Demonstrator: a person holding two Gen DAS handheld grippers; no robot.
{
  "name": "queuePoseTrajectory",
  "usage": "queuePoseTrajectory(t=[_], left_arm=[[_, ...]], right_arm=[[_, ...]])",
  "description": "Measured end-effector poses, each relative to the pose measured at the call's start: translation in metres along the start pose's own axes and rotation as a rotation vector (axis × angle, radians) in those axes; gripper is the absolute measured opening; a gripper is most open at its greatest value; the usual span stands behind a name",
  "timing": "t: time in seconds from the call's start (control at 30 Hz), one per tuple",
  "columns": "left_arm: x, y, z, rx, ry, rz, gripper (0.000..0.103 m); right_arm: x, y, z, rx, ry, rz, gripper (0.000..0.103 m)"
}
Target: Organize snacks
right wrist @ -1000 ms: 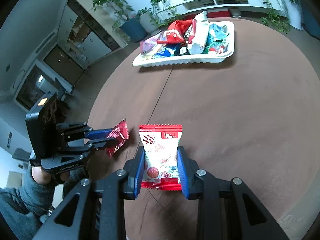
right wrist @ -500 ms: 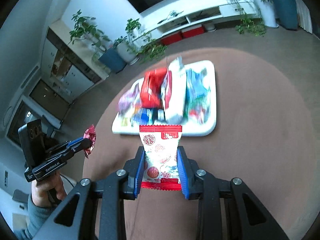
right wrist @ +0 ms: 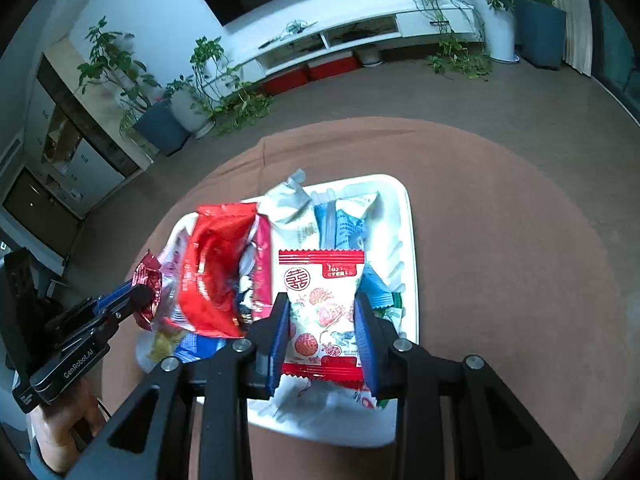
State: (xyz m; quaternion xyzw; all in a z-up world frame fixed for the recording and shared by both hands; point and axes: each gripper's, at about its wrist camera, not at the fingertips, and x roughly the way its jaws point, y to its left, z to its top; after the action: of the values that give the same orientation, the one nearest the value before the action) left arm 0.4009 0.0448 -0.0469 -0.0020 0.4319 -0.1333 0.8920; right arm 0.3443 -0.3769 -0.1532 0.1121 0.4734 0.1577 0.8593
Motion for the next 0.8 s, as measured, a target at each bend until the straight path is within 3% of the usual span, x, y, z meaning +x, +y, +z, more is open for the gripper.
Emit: queuePoseTrajectory(t=[0.17, 0.27, 0.3, 0.33, 0.43, 0.6, 0.67, 0.73, 0.8], left_arm=[[0.012, -0.003, -0.003, 0.015, -0.007, 0.01, 0.018], [0.014, -0.008, -0.003, 0.02, -0.017, 0.018, 0.037], [0.014, -0.011, -0.003, 0.026, -0.029, 0.024, 0.056], [0.012, -0.012, -0.003, 0.027, -0.038, 0.028, 0.066], [0.006, -0.013, -0.003, 0.021, -0.054, 0.032, 0.07], [-0.018, -0.024, -0.017, 0.037, -0.09, 0.065, 0.08], [-0.033, -0.027, -0.025, 0.039, -0.113, 0.092, 0.089], [-0.052, -0.033, -0.033, 0.047, -0.16, 0.131, 0.099], [-0.072, -0.04, -0.042, 0.052, -0.201, 0.181, 0.099]], right_arm=[[0.014, 0.001, -0.001, -0.021, 0.022, -0.022, 0.038], [0.014, 0.005, -0.001, -0.034, 0.014, -0.034, 0.046], [0.011, 0.007, -0.002, -0.041, 0.009, -0.034, 0.048], [0.009, 0.008, -0.004, -0.047, 0.004, -0.037, 0.053], [0.001, 0.013, -0.005, -0.062, -0.021, -0.041, 0.059], [-0.017, 0.021, -0.008, -0.085, -0.065, -0.037, 0.06], [-0.029, 0.022, -0.011, -0.081, -0.091, -0.029, 0.064], [-0.046, 0.023, -0.017, -0.076, -0.14, -0.013, 0.071], [-0.071, 0.027, -0.027, -0.083, -0.217, -0.008, 0.076]])
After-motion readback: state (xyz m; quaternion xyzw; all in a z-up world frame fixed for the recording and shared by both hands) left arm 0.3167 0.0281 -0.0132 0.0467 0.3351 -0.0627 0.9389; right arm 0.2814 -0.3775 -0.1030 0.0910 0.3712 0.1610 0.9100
